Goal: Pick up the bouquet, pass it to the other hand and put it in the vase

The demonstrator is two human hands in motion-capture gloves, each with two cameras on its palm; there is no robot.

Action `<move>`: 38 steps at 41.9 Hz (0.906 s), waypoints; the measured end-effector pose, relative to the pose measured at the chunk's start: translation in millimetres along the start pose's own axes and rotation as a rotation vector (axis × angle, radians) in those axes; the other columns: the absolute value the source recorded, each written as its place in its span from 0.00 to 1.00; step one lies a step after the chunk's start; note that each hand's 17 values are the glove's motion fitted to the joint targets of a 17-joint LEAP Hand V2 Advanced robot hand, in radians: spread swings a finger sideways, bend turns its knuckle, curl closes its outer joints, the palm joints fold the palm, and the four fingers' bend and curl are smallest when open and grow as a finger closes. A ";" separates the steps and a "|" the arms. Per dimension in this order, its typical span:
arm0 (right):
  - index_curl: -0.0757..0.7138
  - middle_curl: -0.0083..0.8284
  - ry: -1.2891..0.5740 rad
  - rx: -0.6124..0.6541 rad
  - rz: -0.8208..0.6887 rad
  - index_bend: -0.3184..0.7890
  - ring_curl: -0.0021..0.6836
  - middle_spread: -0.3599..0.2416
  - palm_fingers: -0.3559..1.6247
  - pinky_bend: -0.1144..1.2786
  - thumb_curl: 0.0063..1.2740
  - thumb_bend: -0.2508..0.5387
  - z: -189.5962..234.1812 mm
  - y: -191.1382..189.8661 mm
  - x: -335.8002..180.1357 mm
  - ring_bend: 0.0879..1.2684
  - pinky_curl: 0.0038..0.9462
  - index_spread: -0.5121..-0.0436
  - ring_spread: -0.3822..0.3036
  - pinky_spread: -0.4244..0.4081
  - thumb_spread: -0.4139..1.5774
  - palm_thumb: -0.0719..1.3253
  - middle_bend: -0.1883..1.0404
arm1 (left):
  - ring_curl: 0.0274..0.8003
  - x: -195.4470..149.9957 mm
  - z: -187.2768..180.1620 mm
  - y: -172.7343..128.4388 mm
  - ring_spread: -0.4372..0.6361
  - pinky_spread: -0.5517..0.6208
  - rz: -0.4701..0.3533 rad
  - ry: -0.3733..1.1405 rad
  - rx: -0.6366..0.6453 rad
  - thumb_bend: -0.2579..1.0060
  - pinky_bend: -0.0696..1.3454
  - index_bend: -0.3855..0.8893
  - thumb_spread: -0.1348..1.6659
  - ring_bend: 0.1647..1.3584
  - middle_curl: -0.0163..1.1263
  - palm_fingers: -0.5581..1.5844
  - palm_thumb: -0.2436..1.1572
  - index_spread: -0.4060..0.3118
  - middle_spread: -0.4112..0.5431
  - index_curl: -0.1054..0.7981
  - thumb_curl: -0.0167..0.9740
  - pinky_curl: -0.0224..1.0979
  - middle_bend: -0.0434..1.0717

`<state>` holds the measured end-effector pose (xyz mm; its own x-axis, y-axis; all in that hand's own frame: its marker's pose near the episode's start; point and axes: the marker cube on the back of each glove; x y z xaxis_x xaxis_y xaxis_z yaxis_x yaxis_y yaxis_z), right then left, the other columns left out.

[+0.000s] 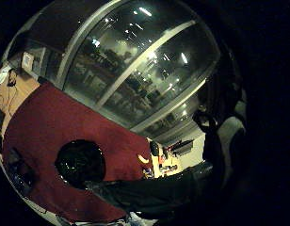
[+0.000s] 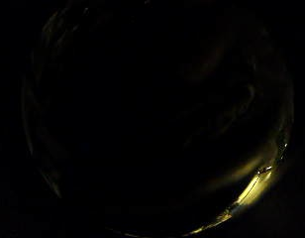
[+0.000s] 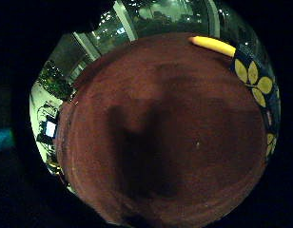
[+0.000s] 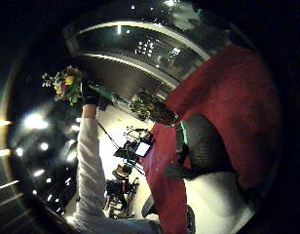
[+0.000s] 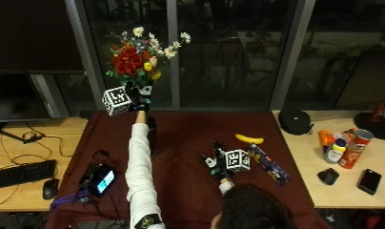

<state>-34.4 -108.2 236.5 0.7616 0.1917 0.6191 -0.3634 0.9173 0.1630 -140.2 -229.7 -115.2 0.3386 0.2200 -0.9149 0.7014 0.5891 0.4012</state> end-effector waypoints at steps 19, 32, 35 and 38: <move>0.38 0.46 -0.340 -0.028 0.014 0.37 0.48 0.54 0.31 0.27 0.35 0.29 -7.8 -6.1 -8.5 0.19 0.35 0.33 0.58 0.77 0.76 0.55 0.38 | 0.58 -21.5 15.1 6.2 0.05 0.13 0.007 -0.043 0.018 0.18 0.47 0.56 0.23 0.52 0.49 0.91 0.76 0.08 0.08 0.80 0.85 0.41 0.70; 0.35 0.46 -0.339 -0.078 0.094 0.39 0.48 0.57 0.29 0.29 0.36 0.29 -14.7 -9.3 -13.5 0.21 0.36 0.33 0.62 0.77 0.76 0.55 0.39 | 0.57 -34.2 12.0 7.3 0.06 0.13 0.007 -0.023 -0.015 0.17 0.46 0.54 0.23 0.50 0.48 0.90 0.75 0.09 0.09 0.80 0.85 0.40 0.69; 0.36 0.46 -0.311 -0.112 0.213 0.40 0.47 0.57 0.29 0.28 0.36 0.30 -22.2 -9.8 -17.0 0.21 0.36 0.33 0.62 0.77 0.76 0.56 0.40 | 0.57 -38.5 10.3 5.3 0.06 0.13 0.004 -0.029 -0.014 0.17 0.45 0.53 0.22 0.49 0.48 0.90 0.75 0.09 0.09 0.80 0.85 0.40 0.68; 0.36 0.46 -0.317 -0.096 0.180 0.40 0.47 0.57 0.29 0.28 0.36 0.29 -17.6 -25.3 -5.6 0.21 0.36 0.33 0.62 0.77 0.76 0.56 0.40 | 0.57 -45.7 10.4 1.5 0.06 0.13 0.018 -0.023 -0.014 0.17 0.45 0.53 0.22 0.49 0.48 0.90 0.75 0.10 0.09 0.80 0.85 0.40 0.68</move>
<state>-20.0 -126.3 215.4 0.4804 0.2489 0.8410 -0.4130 0.9101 -0.0335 -148.1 -247.0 -72.3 0.3653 0.2127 -0.9063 0.6861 0.5964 0.4165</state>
